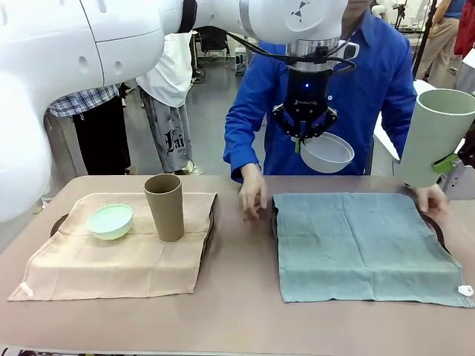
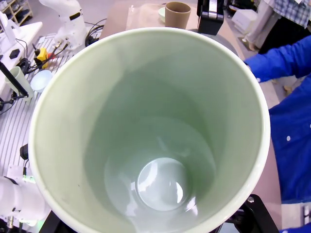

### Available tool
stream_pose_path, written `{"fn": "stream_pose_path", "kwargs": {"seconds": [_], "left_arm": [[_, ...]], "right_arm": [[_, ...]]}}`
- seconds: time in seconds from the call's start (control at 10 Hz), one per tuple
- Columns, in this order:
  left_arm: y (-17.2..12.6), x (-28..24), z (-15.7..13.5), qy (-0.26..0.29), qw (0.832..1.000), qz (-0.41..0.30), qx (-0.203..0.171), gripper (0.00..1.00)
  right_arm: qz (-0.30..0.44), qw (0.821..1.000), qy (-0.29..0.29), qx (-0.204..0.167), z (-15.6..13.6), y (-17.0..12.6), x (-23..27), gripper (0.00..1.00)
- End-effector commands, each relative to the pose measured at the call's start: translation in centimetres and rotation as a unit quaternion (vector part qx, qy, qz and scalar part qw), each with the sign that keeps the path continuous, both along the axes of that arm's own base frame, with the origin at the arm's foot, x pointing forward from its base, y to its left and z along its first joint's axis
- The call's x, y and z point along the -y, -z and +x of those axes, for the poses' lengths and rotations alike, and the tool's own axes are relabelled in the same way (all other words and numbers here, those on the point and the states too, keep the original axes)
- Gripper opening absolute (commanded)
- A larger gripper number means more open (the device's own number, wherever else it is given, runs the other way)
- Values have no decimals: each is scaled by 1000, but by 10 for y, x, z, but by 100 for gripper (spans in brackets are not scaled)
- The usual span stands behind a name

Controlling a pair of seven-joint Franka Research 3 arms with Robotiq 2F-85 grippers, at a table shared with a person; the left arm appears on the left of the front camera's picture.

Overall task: Set up a tray with a mat and arrange the tableware.
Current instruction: Place the Picnic Bowl and Reusable plastic cup back onto the Handle tray in front of the human's position.

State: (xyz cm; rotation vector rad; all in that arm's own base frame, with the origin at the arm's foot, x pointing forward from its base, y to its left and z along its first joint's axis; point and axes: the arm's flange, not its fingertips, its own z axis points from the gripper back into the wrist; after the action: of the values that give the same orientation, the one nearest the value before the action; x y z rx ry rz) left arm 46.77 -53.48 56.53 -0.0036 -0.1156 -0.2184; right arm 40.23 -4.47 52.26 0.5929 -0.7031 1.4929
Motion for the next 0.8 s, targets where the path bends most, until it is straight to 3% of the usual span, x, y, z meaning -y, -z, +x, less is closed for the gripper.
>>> {"fn": "stream_pose_path", "kwargs": {"seconds": [0.0, 0.7], "left_arm": [[-2, 1, 1, 9, 1000, 0, 10, 0], [-2, 1, 1, 9, 1000, 0, 10, 0]], "right_arm": [[-3, 1000, 0, 0, -4, 3, -1, 67], [-3, 1000, 0, 0, -4, 3, -1, 67]]}}
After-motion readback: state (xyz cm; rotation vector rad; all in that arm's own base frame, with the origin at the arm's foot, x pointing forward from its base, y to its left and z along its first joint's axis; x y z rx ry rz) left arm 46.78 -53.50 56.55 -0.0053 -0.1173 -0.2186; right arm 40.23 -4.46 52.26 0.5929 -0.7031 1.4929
